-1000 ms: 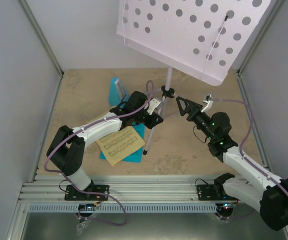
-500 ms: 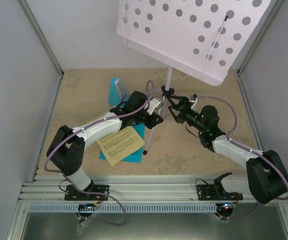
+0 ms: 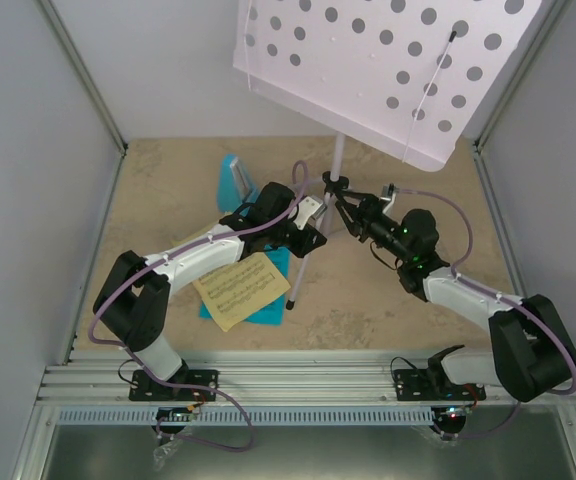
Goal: Pack up the instrument practice props
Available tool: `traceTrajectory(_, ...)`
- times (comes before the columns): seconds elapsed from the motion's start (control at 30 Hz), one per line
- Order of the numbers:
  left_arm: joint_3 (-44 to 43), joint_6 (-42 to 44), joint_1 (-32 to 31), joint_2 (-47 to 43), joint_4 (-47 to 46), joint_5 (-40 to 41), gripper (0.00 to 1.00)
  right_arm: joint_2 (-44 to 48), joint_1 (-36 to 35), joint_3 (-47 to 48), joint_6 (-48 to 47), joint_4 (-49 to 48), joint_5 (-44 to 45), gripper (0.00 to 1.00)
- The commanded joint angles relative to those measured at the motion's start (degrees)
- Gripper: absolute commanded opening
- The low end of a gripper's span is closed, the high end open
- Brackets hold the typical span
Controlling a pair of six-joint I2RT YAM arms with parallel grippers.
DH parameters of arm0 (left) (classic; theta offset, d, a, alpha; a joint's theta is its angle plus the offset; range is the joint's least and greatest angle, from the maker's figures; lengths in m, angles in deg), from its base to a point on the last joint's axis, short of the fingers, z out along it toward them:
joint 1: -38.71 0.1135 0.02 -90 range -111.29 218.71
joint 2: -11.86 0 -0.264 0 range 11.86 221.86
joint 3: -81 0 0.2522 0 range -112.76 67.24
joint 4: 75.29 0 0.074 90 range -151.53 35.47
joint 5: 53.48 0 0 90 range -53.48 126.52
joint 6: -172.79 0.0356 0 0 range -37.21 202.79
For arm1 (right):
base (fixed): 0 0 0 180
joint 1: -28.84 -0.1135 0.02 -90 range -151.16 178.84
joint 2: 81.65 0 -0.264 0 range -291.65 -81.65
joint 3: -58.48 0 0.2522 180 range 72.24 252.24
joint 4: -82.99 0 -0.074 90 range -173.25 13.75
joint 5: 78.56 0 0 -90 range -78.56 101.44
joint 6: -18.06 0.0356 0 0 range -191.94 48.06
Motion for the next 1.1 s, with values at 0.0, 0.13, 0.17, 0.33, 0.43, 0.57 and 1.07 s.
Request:
traceTrajectory(0.0, -2.53, -2.48, 0.20, -0.86, -0.64, -0.76, 0.00, -0.69, 0.19, 1.47, 0.48, -2.79, 0.50, 0.35)
traceTrajectory(0.13, -2.44, -2.48, 0.20, -0.96, -0.61, -1.02, 0.00, -0.74, 0.18, 0.71, 0.41, -3.44, 0.34, 0.12)
traceTrajectory(0.17, -2.47, -2.46, 0.20, -0.96, -0.61, -1.09, 0.00, -0.72, 0.18, 0.31, 0.71, -3.82, 0.45, 0.08)
traceTrajectory(0.33, -2.61, -2.36, 0.20, -1.10, -0.54, -1.01, 0.00, -0.42, 0.27, -1.60, 1.74, -5.13, 1.34, 0.09)
traceTrajectory(0.43, -2.48, -2.41, 0.20, -1.31, -0.60, -0.92, 0.00, -0.18, 0.43, -2.08, 1.37, -4.89, 1.94, 0.25)
traceTrajectory(0.57, -2.45, -2.37, 0.22, -1.42, -0.56, -0.77, 0.00, -0.12, 0.95, -2.00, 0.33, -4.67, 2.26, 0.39)
traceTrajectory(1.07, -2.44, -2.33, 0.22, -1.49, -0.61, -0.59, 0.00, 0.86, 1.60, 7.68, -22.66, 10.15, 3.96, 0.06)
